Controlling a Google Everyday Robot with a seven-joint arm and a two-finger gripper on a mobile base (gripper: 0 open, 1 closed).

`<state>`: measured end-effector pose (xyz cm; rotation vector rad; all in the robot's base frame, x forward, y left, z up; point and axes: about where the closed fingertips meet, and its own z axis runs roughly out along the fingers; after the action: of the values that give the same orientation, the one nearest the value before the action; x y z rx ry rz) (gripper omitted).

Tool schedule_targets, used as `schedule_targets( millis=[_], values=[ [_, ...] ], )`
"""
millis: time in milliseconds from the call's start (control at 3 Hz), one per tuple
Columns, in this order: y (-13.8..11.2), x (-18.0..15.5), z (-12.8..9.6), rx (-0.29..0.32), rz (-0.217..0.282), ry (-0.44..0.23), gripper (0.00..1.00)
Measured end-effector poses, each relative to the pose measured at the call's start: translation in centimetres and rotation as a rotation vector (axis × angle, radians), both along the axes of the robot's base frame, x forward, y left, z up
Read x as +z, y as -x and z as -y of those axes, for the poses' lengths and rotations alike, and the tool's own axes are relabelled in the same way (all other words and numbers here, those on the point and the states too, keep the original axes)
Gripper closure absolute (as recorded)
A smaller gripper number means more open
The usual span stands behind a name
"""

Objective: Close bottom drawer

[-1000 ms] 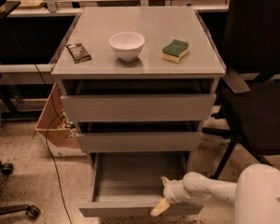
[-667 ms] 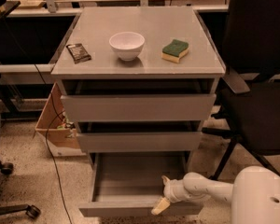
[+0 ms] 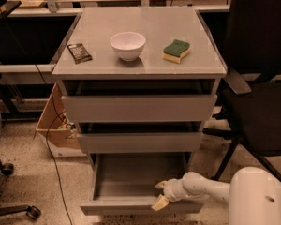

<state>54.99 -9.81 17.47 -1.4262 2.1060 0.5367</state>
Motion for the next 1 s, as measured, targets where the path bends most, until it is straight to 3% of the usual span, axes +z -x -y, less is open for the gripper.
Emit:
schedule_targets(
  millis=[333,667,1000],
  values=[
    [0.2,0.5,0.0,0.001,0.000,0.000,0.73],
    [-3.0,1.8,-2.2,0.036,0.065,-0.011,0.70],
    [-7.0,3.9,-4.4,0.062,0.145,-0.031,0.39]
  ],
)
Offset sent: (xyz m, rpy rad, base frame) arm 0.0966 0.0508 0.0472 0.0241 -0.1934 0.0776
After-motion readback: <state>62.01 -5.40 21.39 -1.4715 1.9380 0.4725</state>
